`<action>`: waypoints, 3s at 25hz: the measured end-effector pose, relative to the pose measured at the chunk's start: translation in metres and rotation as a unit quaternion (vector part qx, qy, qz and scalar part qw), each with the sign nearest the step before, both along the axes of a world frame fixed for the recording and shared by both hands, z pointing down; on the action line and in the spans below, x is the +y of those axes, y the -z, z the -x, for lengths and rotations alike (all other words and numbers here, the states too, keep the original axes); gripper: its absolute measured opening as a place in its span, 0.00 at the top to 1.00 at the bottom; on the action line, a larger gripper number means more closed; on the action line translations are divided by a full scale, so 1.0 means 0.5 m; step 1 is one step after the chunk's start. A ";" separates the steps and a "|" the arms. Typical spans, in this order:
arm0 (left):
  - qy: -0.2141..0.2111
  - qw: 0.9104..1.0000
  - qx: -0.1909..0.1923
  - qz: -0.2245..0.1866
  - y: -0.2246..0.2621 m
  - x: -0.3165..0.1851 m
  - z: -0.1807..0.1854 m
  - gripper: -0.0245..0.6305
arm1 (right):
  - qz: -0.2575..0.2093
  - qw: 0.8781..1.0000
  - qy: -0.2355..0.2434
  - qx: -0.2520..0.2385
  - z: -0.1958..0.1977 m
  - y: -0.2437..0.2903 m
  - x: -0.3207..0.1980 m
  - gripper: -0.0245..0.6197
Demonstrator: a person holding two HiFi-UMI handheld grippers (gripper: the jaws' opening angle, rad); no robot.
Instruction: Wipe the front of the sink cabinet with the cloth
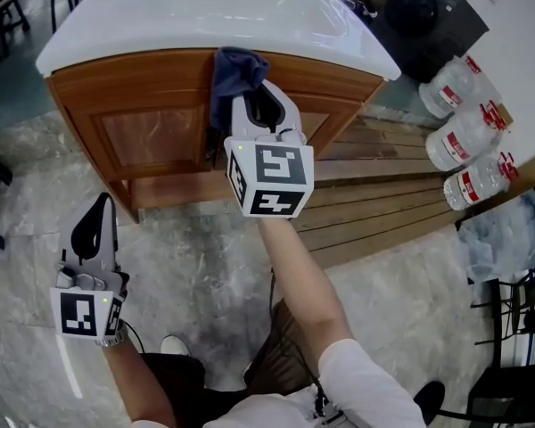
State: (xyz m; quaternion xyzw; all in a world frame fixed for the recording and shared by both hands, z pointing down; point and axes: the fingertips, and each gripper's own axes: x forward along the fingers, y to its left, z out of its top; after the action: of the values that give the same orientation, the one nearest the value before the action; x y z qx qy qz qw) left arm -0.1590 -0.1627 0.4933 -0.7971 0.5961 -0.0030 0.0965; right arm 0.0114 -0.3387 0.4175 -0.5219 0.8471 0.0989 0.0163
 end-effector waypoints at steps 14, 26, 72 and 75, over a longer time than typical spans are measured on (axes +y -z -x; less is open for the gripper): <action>-0.005 1.000 0.003 0.006 -0.008 -0.021 -0.015 0.96 | 0.004 0.998 -0.067 0.009 -0.193 -0.011 -0.045 0.86; -0.001 1.000 0.000 0.010 -0.008 -0.016 0.002 0.96 | 0.019 0.989 -0.148 -0.002 -0.342 -0.016 -0.079 0.86; 0.050 0.998 0.034 -0.024 0.022 0.064 0.096 0.96 | 0.047 0.990 0.099 -0.091 0.047 -0.081 0.100 0.85; 0.055 0.998 0.033 -0.025 0.025 0.066 0.101 0.96 | 0.055 0.987 0.146 -0.050 0.156 -0.117 0.121 0.85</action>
State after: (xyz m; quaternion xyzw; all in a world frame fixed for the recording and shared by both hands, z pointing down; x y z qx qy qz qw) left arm -0.2098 -0.1294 0.4807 -0.7601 0.6418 0.0331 0.0963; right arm -0.0664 -0.2782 0.4760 -0.3975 0.9163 0.0226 0.0441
